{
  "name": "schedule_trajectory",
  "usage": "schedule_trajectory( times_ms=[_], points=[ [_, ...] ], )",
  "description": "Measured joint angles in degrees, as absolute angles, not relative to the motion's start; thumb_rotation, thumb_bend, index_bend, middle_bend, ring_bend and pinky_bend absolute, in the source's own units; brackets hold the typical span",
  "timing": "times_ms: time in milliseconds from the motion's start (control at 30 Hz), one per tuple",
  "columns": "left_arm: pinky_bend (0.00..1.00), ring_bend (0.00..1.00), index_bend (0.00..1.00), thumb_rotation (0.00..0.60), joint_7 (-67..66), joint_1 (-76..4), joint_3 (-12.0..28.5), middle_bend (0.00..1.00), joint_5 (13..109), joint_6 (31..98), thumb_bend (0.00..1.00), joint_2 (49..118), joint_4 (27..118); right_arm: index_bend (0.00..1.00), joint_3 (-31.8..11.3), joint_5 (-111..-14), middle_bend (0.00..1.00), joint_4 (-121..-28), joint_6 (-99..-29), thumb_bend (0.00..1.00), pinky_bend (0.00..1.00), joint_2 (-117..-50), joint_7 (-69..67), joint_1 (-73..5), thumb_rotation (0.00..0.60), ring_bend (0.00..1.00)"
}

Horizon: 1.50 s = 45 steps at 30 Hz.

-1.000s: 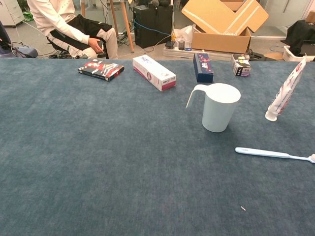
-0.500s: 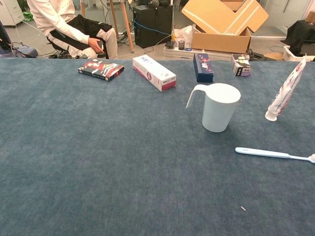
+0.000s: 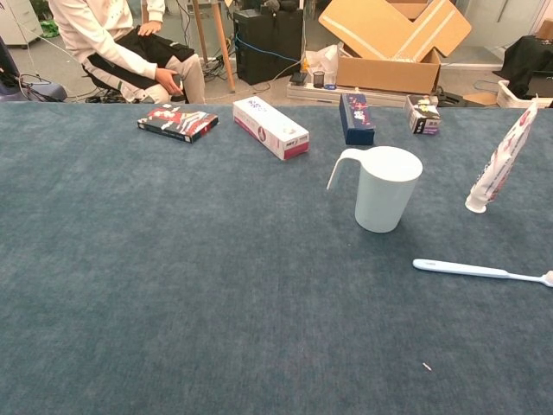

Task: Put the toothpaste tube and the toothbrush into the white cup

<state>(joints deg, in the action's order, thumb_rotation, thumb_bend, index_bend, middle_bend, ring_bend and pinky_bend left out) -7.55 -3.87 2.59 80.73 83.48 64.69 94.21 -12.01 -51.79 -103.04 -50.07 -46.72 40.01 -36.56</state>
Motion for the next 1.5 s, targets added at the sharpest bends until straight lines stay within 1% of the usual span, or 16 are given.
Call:
schedule_trajectory(
  times_ms=[133,267,400,633,733,933,1100,1500],
  points=[
    [0.23,0.25,0.19,0.6,-7.4,-3.8,2.6,0.4,80.7,83.7,0.0,64.5,94.3,0.3,-9.4,-44.3,0.03,-104.1,-49.6,0.13,0.18,-47.5,49.5,-42.2,0.6,0.0],
    [0.23,0.25,0.19,0.6,-7.4,-3.6,2.6,0.4,81.0,84.0,0.0,64.4,94.6,0.31,-7.8,-42.7,0.03,-104.0,-49.5,0.13,0.18,-50.0,51.4,-45.0,0.6,0.0],
    [0.23,0.25,0.19,0.6,-7.2,-3.5,2.6,0.4,81.1,84.3,0.0,64.2,94.8,0.32,-7.9,-45.6,0.04,-102.9,-49.3,0.13,0.18,-51.5,47.4,-44.9,0.6,0.0],
    [0.23,0.25,0.19,0.6,-7.2,-3.4,2.6,0.4,81.2,84.4,0.0,64.0,94.8,0.35,-8.1,-55.2,0.05,-98.4,-48.1,0.13,0.18,-54.3,35.2,-43.8,0.6,0.0],
    [0.23,0.25,0.19,0.6,-7.3,-3.4,2.5,0.4,81.0,84.2,0.0,64.0,94.9,0.36,-8.1,-57.1,0.06,-96.7,-46.8,0.13,0.18,-54.8,31.4,-43.6,0.6,0.0],
    [0.23,0.25,0.19,0.6,-7.5,-3.4,2.5,0.4,80.8,84.0,0.0,64.1,94.9,0.36,-7.5,-58.0,0.06,-94.5,-43.4,0.14,0.18,-54.4,27.8,-44.1,0.6,0.0],
    [0.23,0.25,0.19,0.6,-7.8,-3.5,2.6,0.4,80.6,83.8,0.0,64.3,94.8,0.36,-7.2,-57.6,0.06,-95.1,-42.1,0.16,0.18,-52.9,27.0,-44.7,0.6,0.0],
    [0.23,0.25,0.19,0.6,-9.7,-3.7,2.5,0.4,79.8,83.3,0.0,65.2,94.0,0.37,-6.5,-56.2,0.06,-95.6,-37.5,0.16,0.18,-50.5,25.0,-47.1,0.6,0.0]
  ],
)
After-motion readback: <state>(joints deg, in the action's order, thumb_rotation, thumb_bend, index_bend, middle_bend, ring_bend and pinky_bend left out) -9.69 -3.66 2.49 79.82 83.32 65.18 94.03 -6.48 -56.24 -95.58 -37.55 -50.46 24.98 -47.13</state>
